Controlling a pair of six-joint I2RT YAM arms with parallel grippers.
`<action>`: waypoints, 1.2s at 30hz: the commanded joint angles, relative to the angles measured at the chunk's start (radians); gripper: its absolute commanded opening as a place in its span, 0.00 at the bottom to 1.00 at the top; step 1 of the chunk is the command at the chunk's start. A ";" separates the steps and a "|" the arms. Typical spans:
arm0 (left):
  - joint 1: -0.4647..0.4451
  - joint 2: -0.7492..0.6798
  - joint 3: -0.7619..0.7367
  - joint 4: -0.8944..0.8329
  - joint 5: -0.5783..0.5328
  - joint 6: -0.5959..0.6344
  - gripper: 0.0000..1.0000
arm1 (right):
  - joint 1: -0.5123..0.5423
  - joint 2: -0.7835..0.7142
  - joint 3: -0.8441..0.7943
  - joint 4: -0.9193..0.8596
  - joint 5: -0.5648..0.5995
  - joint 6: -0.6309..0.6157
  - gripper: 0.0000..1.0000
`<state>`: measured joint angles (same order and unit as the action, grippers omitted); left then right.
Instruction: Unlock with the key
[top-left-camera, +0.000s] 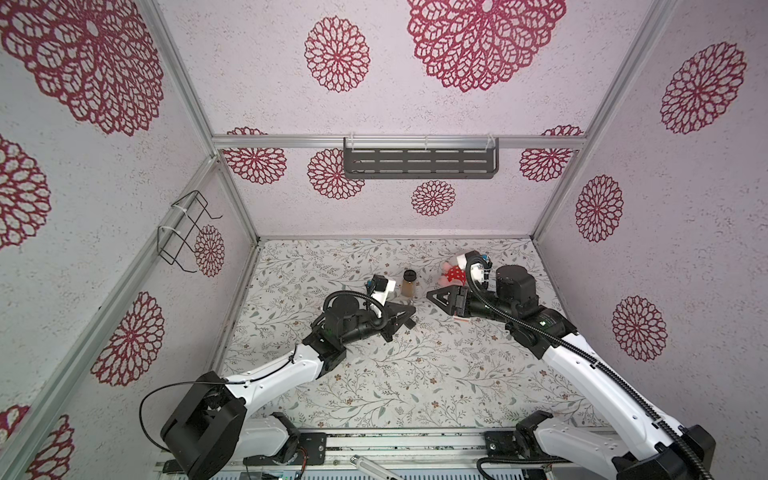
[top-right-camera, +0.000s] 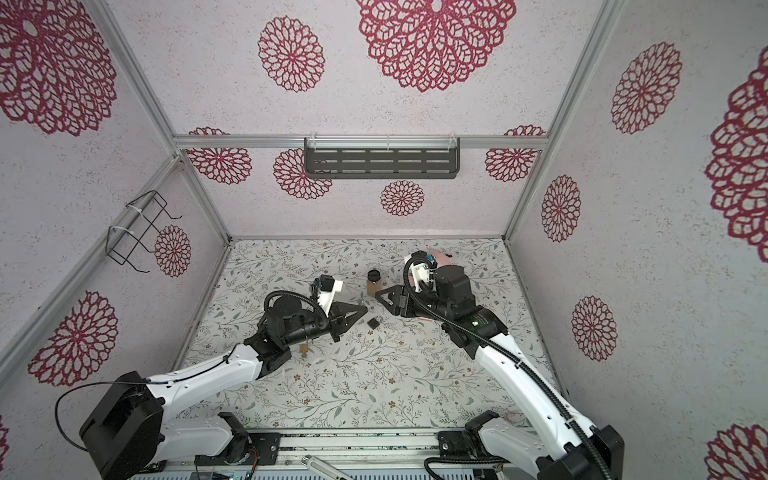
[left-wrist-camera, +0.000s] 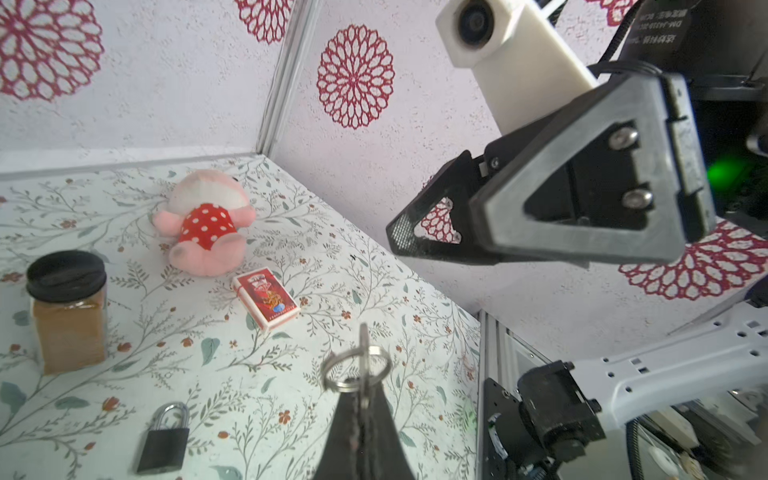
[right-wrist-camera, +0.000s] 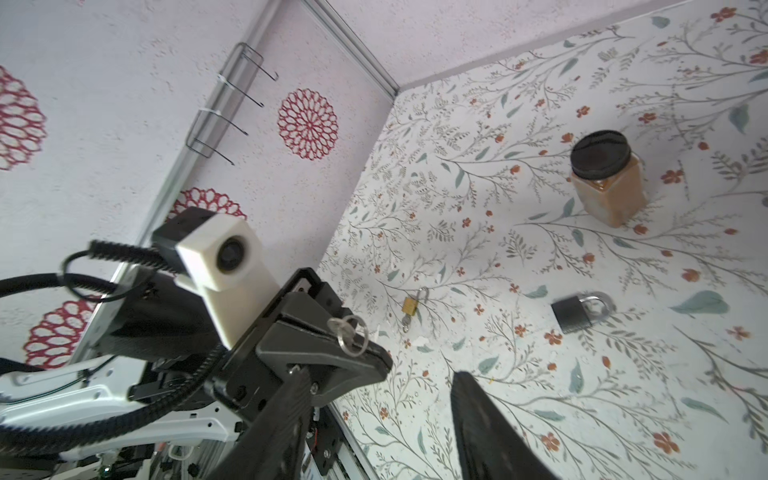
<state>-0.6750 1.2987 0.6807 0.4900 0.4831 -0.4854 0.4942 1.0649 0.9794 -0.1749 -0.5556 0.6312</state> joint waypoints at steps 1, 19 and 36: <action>0.025 -0.023 0.058 -0.106 0.123 0.020 0.00 | -0.014 -0.032 -0.050 0.222 -0.122 0.015 0.61; 0.032 0.007 0.130 -0.117 0.187 0.066 0.00 | -0.014 0.090 -0.145 0.635 -0.338 -0.009 0.65; 0.031 0.064 0.187 -0.118 0.210 0.059 0.00 | -0.014 0.154 -0.140 0.695 -0.379 0.002 0.42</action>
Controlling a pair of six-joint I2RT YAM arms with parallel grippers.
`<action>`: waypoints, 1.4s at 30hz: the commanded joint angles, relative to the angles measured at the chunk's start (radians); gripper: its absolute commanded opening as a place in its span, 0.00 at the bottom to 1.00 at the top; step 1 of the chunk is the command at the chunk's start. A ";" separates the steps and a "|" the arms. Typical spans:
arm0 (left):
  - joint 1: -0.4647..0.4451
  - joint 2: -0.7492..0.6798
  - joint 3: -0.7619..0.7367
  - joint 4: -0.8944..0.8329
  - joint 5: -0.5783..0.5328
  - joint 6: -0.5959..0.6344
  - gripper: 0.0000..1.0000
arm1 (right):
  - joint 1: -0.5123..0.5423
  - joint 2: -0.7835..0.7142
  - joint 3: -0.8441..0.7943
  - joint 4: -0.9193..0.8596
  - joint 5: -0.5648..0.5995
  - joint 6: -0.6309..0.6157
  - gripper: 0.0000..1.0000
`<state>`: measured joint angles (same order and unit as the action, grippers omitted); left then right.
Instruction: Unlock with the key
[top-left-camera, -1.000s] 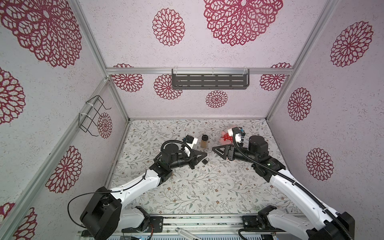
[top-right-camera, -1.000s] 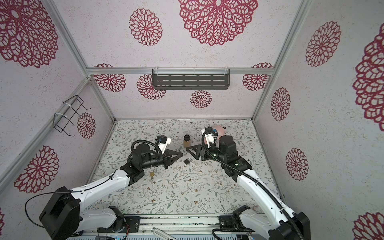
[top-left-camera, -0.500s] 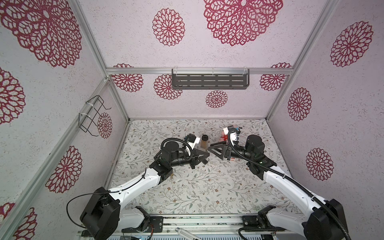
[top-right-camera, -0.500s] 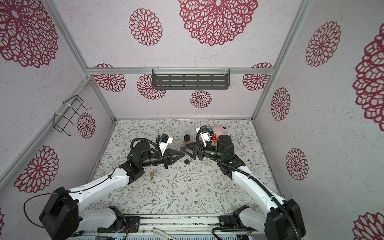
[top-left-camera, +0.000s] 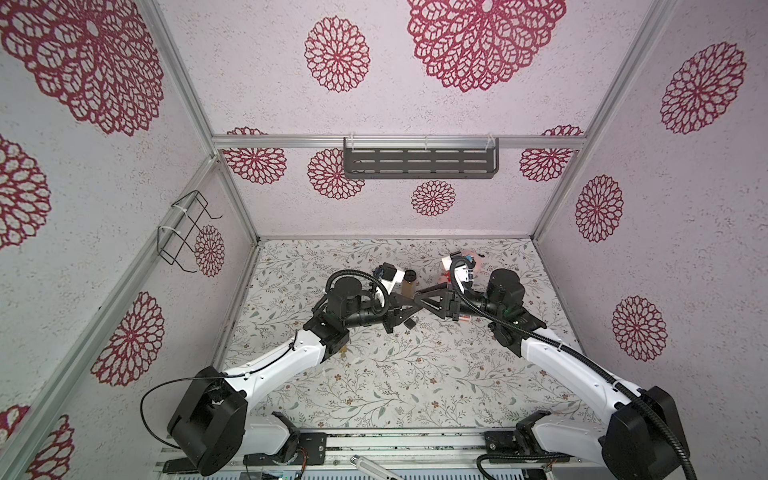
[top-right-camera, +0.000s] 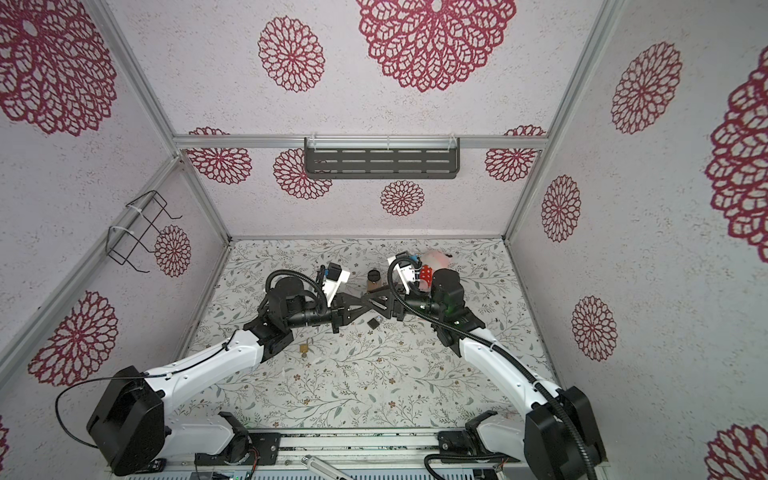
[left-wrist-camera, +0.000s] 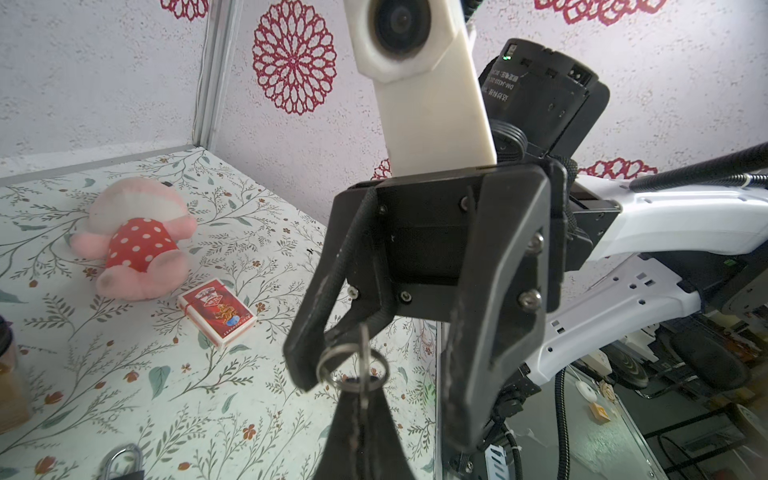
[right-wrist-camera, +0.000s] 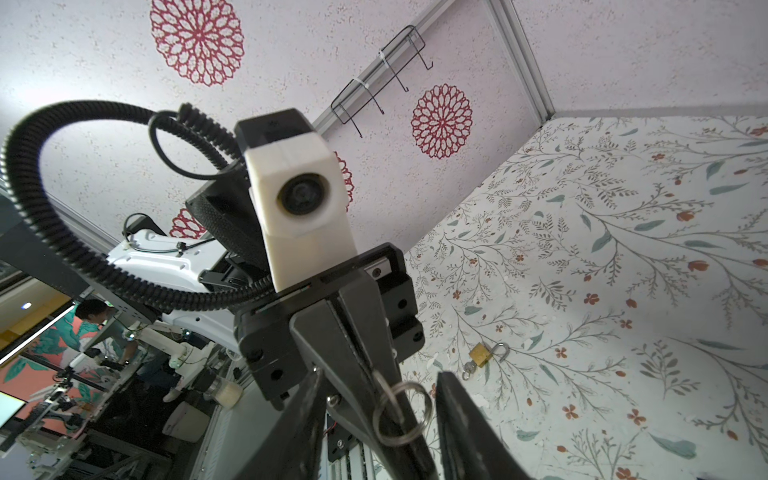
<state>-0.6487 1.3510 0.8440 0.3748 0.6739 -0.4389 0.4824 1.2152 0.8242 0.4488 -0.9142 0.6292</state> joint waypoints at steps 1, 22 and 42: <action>0.004 0.010 0.026 -0.005 0.020 0.013 0.00 | -0.001 0.008 0.017 0.080 -0.028 0.012 0.41; 0.005 0.011 0.015 -0.019 0.014 0.012 0.00 | -0.004 -0.026 0.044 -0.074 0.031 -0.099 0.16; 0.005 0.013 0.018 -0.028 0.015 0.014 0.00 | -0.014 -0.065 0.051 -0.124 0.068 -0.130 0.00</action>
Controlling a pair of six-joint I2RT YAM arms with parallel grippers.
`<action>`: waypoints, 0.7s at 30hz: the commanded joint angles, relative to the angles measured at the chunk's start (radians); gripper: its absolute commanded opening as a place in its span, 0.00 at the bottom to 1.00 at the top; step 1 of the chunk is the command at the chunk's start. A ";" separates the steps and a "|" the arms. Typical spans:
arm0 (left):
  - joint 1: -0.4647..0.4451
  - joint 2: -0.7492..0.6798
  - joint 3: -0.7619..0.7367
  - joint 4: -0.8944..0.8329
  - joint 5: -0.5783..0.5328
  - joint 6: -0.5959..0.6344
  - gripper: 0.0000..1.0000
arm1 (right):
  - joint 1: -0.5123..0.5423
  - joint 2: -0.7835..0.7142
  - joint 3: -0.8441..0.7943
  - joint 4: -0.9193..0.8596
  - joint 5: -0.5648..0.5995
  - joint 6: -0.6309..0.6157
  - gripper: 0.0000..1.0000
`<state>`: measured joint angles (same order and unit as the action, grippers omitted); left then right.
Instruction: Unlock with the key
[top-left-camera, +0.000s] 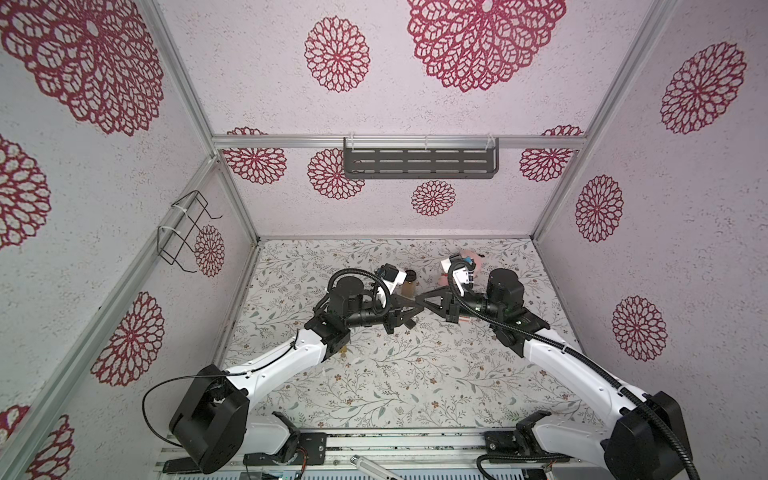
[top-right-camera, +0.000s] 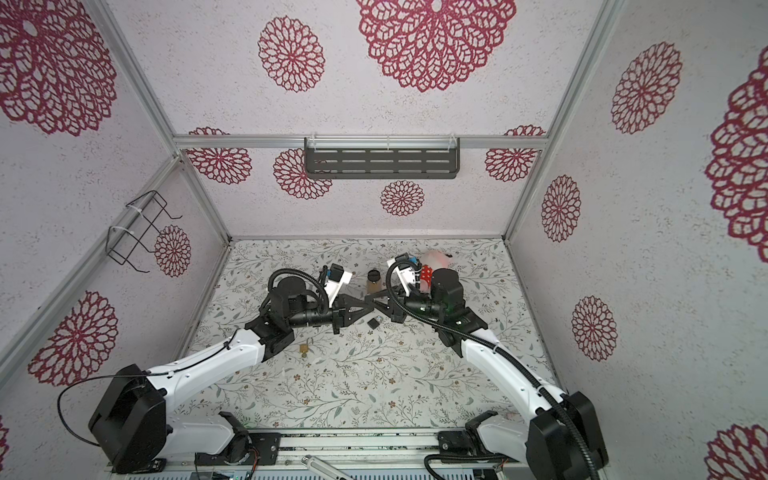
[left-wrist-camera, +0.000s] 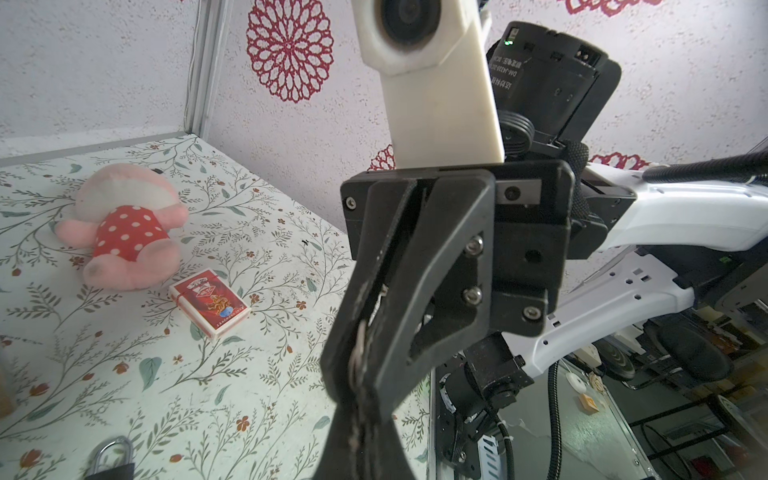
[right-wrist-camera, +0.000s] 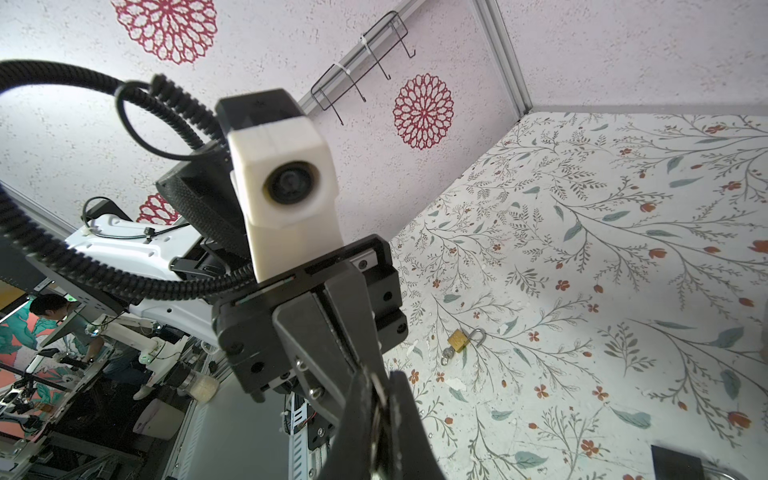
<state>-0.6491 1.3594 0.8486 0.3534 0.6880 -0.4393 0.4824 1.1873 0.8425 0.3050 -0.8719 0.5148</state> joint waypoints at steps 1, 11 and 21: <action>0.005 0.005 0.015 -0.009 0.002 0.015 0.00 | -0.014 -0.040 0.033 0.020 0.026 -0.014 0.00; 0.006 -0.004 0.026 -0.031 -0.022 0.005 0.24 | -0.014 -0.042 0.025 0.058 0.053 0.034 0.00; 0.008 -0.157 -0.139 0.182 -0.139 -0.205 0.57 | -0.012 -0.045 0.020 0.076 0.154 0.093 0.00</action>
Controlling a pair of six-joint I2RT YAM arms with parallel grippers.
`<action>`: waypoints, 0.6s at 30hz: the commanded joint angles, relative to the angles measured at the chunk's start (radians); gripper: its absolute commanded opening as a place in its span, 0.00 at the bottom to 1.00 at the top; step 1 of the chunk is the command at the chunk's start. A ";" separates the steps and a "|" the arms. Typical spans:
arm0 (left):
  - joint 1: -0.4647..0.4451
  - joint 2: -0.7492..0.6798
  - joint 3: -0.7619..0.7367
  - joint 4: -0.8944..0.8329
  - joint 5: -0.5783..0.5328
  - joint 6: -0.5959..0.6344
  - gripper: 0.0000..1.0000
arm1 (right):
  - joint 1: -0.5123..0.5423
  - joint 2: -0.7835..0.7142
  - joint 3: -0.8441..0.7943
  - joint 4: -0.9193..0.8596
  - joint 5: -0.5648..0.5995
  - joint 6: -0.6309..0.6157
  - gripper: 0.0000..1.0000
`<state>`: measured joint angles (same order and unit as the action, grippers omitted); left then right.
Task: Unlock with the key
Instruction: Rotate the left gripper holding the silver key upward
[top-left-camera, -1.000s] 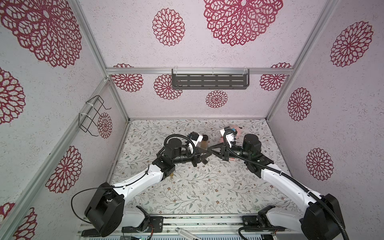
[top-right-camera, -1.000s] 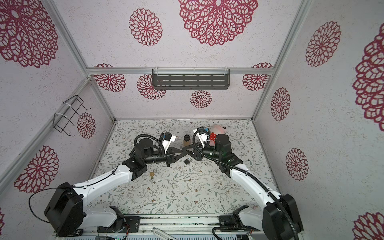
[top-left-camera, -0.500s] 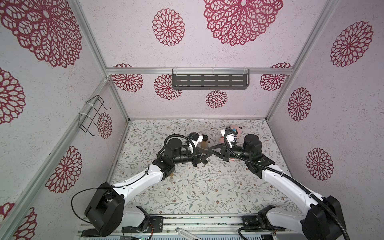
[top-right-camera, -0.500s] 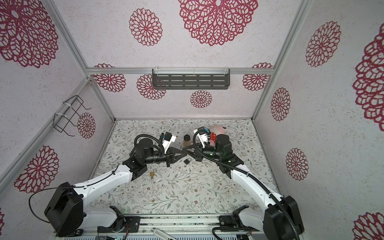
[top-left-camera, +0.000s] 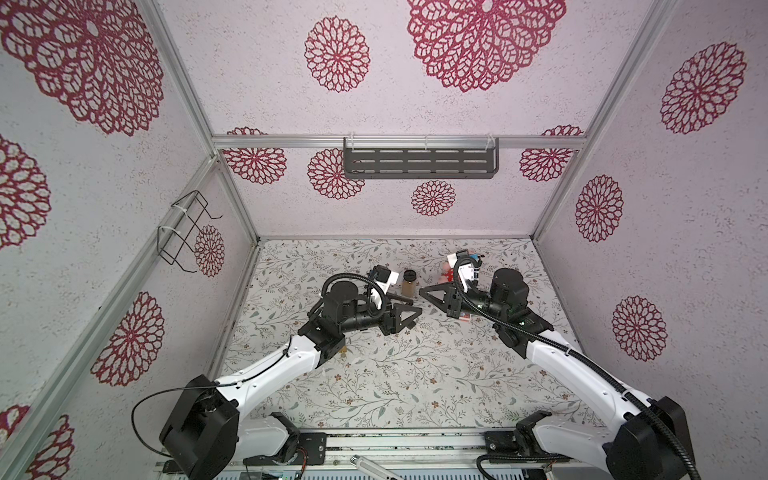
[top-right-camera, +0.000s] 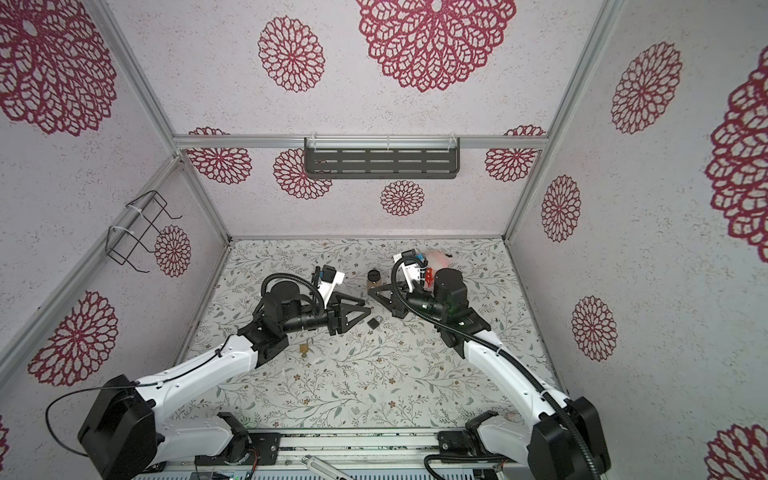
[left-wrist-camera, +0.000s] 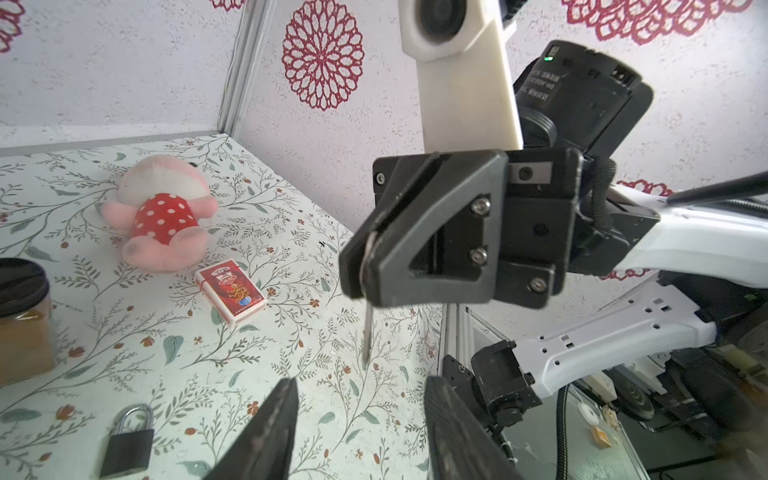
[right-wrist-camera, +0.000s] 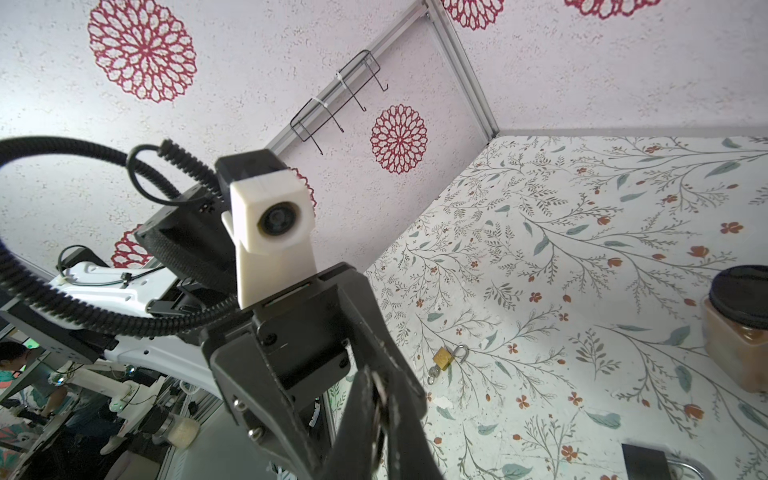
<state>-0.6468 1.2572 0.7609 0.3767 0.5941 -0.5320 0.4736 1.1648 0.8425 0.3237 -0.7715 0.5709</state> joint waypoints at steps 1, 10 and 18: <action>0.006 -0.077 -0.079 0.204 -0.095 -0.160 0.57 | -0.004 -0.022 0.017 0.062 0.084 0.051 0.00; -0.032 -0.120 -0.081 0.319 -0.466 -0.525 0.48 | 0.032 -0.005 -0.023 0.254 0.236 0.231 0.00; -0.112 0.038 -0.061 0.620 -0.626 -0.721 0.40 | 0.118 0.012 -0.011 0.349 0.372 0.317 0.00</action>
<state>-0.7391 1.2449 0.6842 0.8177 0.0635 -1.1370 0.5655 1.1786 0.8181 0.5655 -0.4805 0.8337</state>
